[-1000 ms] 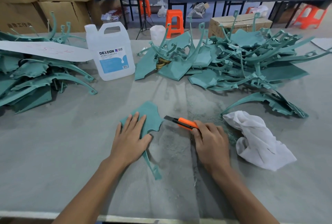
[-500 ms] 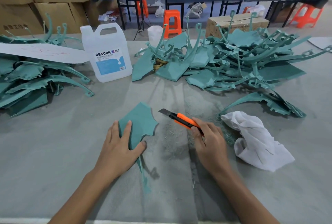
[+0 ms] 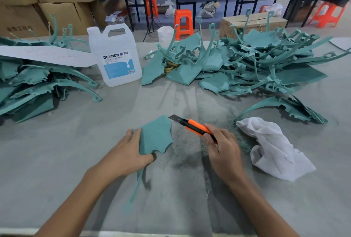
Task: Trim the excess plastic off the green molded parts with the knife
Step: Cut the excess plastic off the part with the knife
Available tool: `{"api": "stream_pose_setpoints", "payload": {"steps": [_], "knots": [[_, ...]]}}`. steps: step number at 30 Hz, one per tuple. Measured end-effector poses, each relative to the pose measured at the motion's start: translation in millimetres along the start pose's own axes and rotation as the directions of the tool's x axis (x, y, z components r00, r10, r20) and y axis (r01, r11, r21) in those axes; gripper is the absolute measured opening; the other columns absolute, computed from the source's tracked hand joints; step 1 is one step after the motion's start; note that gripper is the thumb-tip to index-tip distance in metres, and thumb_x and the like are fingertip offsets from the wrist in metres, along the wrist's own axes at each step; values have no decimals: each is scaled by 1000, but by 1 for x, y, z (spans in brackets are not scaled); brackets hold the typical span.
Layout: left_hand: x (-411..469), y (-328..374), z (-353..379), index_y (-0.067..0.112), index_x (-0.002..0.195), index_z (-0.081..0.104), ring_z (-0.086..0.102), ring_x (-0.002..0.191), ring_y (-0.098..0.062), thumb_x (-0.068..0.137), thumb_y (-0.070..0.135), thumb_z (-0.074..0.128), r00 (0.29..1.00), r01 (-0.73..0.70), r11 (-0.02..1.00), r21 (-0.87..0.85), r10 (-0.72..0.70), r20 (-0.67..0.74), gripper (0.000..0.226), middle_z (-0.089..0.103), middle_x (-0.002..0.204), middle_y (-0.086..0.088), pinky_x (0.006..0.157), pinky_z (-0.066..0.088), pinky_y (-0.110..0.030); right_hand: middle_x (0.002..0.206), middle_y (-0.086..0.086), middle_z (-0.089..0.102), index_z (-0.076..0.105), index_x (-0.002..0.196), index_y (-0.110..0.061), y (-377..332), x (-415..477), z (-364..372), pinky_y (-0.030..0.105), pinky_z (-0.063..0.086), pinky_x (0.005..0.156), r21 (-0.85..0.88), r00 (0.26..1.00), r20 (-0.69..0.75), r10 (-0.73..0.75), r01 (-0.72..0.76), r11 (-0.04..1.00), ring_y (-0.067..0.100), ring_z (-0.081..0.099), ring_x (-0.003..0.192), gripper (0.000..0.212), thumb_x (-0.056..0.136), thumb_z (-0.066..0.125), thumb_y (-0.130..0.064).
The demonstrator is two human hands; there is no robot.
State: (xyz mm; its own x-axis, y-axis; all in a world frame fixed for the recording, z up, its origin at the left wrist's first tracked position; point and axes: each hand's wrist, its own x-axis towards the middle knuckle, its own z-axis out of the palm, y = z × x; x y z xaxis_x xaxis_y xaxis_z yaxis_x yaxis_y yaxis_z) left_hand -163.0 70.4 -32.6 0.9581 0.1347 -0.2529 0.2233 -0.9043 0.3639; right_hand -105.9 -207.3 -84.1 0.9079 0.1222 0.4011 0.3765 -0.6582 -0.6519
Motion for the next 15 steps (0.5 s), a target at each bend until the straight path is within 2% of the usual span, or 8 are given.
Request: {"api": "stream_pose_setpoints", "payload": {"steps": [2, 5, 7, 10, 13, 15], "knots": [[4, 11, 3, 26, 133, 33, 47, 121, -24, 65, 82, 57, 998, 58, 996, 74, -58, -8, 91, 39, 126, -1, 97, 44, -40, 110, -6, 64, 61, 133, -28, 0, 0, 0, 38, 46, 85, 7, 1000, -6, 6, -6, 1000, 22, 55, 101, 37, 100, 48, -38], [7, 26, 14, 20, 137, 35, 47, 122, -31, 71, 86, 52, 982, 126, 979, 163, -99, -161, 95, 44, 130, -8, 96, 43, -39, 110, -5, 64, 61, 134, -27, 1, -1, -1, 40, 48, 85, 17, 1000, -5, 4, -4, 1000, 24, 55, 101, 33, 102, 55, -31], [7, 28, 15, 25, 146, 28, 49, 122, -35, 79, 79, 47, 975, 110, 980, 166, -74, -208, 88, 44, 133, -11, 95, 43, -40, 109, -4, 65, 62, 133, -26, -1, -1, -1, 39, 48, 85, 18, 1000, -7, -6, 6, 1000, 25, 56, 100, 33, 102, 55, -31], [1, 21, 13, 31, 157, 6, 54, 121, -35, 86, 68, 36, 970, 48, 988, 149, -11, -243, 86, 42, 148, -9, 94, 46, -41, 106, -5, 65, 64, 131, -26, -3, -1, -2, 36, 47, 84, 34, 1000, -12, -27, 28, 999, 23, 56, 99, 37, 100, 49, -38], [-12, 18, 15, 32, 159, 2, 59, 115, -32, 74, 67, 18, 946, 9, 995, 100, 24, -323, 93, 47, 151, -4, 86, 49, -40, 106, -6, 66, 65, 131, -25, -7, -3, -2, 31, 46, 85, 54, 996, 1, -91, 91, 994, 21, 57, 98, 40, 100, 46, -43], [-15, 17, 17, 33, 159, 3, 61, 111, -32, 71, 66, 14, 941, 2, 996, 86, 28, -338, 95, 51, 148, -5, 82, 49, -40, 107, -9, 65, 65, 131, -26, -9, -5, -2, 27, 45, 86, 62, 990, 24, -142, 140, 988, 17, 56, 98, 39, 101, 47, -42]]}}
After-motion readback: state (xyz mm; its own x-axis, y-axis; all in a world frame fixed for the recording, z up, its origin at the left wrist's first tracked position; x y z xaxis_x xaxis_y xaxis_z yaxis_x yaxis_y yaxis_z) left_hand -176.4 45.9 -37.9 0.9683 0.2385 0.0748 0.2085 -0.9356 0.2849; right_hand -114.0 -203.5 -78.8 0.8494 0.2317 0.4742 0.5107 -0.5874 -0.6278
